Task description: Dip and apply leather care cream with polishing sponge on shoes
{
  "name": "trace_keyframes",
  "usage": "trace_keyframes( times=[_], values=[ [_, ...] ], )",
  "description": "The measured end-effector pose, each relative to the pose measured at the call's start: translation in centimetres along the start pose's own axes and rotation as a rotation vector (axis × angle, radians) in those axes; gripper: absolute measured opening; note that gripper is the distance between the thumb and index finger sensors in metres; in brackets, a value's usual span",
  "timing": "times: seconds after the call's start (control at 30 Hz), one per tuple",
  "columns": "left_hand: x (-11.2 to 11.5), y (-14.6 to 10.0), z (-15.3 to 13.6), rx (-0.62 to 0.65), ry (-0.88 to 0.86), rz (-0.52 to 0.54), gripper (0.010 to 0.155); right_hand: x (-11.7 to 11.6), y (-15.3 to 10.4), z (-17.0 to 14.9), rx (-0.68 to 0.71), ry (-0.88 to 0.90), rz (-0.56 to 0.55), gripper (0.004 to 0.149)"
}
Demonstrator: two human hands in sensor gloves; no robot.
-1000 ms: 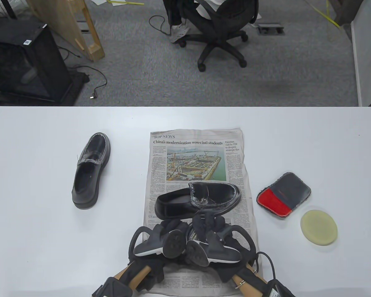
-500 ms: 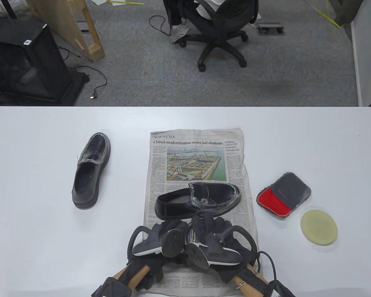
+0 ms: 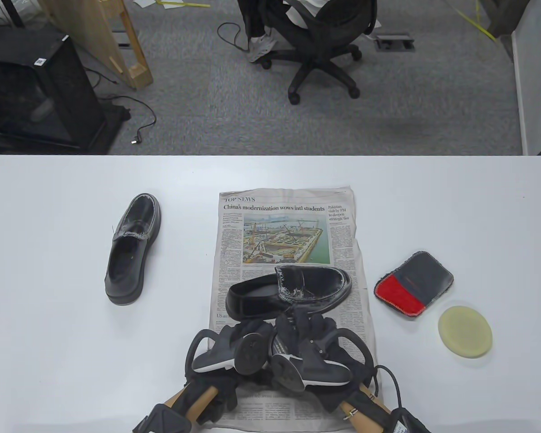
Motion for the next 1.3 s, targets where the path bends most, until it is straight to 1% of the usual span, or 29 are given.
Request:
trace_keyframes(
  times=[0.07,0.1,0.13,0.17,0.23,0.3,0.33,0.4,0.43,0.47,0.5,0.57,0.6,0.67,0.73,0.77,0.83,0.87,0.9,0.93,0.97,1.0,1.03,1.1,1.13,1.17,1.23,1.27,1.3],
  values=[
    [0.0,0.0,0.0,0.001,0.002,-0.003,0.107,0.3,-0.4,-0.7,0.031,0.113,0.0,0.088],
    [0.0,0.0,0.0,0.001,0.004,-0.003,0.107,0.3,-0.5,-0.8,0.031,0.138,0.005,0.09],
    [0.0,0.0,0.0,0.001,0.003,-0.003,0.107,0.3,-0.7,-0.9,-0.003,0.136,-0.009,0.1],
    [0.0,0.0,0.0,0.001,0.001,-0.003,0.107,0.4,-0.9,-1.0,-0.058,0.039,-0.036,0.106],
    [0.0,0.0,0.0,0.001,0.0,-0.005,0.107,0.1,-0.8,-0.7,-0.12,-0.121,-0.013,0.11],
    [0.0,0.0,0.0,0.001,0.001,-0.005,0.107,-0.8,-0.1,-0.1,-0.107,-0.146,0.008,0.111],
    [0.0,0.0,0.0,0.0,0.001,-0.006,0.107,-0.6,0.0,0.0,-0.107,-0.197,-0.005,0.113],
    [0.0,0.0,-0.1,-0.001,-0.006,-0.005,0.107,-0.3,-0.1,-0.2,-0.044,-0.085,0.003,0.107],
    [0.0,0.0,-0.1,0.0,-0.006,-0.005,0.107,-0.1,-0.2,-0.2,0.023,0.012,-0.014,0.099],
    [0.1,0.0,0.0,0.0,-0.005,-0.005,0.107,0.0,-0.2,-0.3,0.033,0.059,-0.012,0.093],
    [0.1,0.0,0.0,0.002,-0.004,-0.006,0.107,0.0,-0.3,-0.4,0.055,0.121,0.022,0.093],
    [0.1,0.0,0.0,0.002,-0.004,-0.006,0.107,-0.1,-0.4,-0.3,0.006,0.109,-0.002,0.108],
    [0.1,0.0,0.0,0.002,-0.005,-0.006,0.107,-0.2,-0.3,-0.1,-0.043,-0.003,-0.013,0.112],
    [0.1,0.0,0.0,0.003,-0.004,-0.007,0.107,-0.8,0.2,0.3,-0.082,-0.117,0.033,0.115],
    [0.1,0.0,0.0,0.004,-0.004,-0.008,0.107,-1.0,0.6,0.7,-0.079,-0.157,0.017,0.112],
    [0.1,0.0,-0.1,0.004,-0.004,-0.008,0.107,-0.4,0.5,0.6,-0.026,-0.097,0.018,0.107],
    [0.1,0.0,-0.1,0.004,-0.008,-0.009,0.107,0.3,0.1,0.3,0.06,0.098,-0.007,0.082],
    [0.1,0.0,-0.1,0.005,-0.009,-0.009,0.107,0.4,0.1,0.0,0.115,0.257,0.014,0.072],
    [0.1,0.0,-0.1,0.005,-0.009,-0.01,0.107,0.3,-0.1,-0.2,0.111,0.284,0.038,0.08],
    [0.1,0.0,-0.1,0.005,-0.009,-0.01,0.107,0.3,-0.1,-0.4,0.064,0.246,-0.017,0.096],
    [0.1,0.0,-0.1,0.005,-0.008,-0.01,0.107,0.3,0.0,-0.6,0.017,0.188,-0.043,0.105],
    [0.1,0.0,-0.1,0.005,-0.008,-0.011,0.107,-0.1,0.2,-0.6,-0.012,0.088,-0.016,0.111],
    [0.1,0.0,-0.1,0.005,-0.008,-0.011,0.107,-0.6,0.4,-0.5,-0.022,0.061,0.024,0.114],
    [0.1,0.0,-0.1,0.006,-0.009,-0.011,0.107,-1.3,0.8,-0.2,-0.012,0.058,0.063,0.111],
    [0.1,0.0,-0.1,0.006,-0.009,-0.012,0.106,-0.8,0.8,-0.3,-0.012,0.042,0.031,0.106],
    [0.1,0.0,-0.1,0.006,-0.01,-0.011,0.105,-0.6,0.8,-0.4,0.014,0.072,0.034,0.099],
    [0.1,0.0,-0.1,0.007,-0.02,-0.01,0.105,0.1,0.5,-0.6,0.067,0.23,0.02,0.084],
    [0.1,0.0,-0.1,0.007,-0.018,-0.011,0.105,0.1,0.5,-0.7,0.073,0.25,0.027,0.085],
    [0.1,0.0,-0.1,0.007,-0.017,-0.011,0.105,0.1,0.5,-0.8,0.042,0.229,0.024,0.098]
  ],
)
Point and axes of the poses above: the tracker on the back of each hand, its own z axis roughly to the thumb side, its own y axis roughly from the wrist to the fingertips, x = y × z, the point moved 3 cm from there along y, roughly from the wrist to the fingertips, and after that the axes turned 4 degrees about -x, right-handed, at the moved point
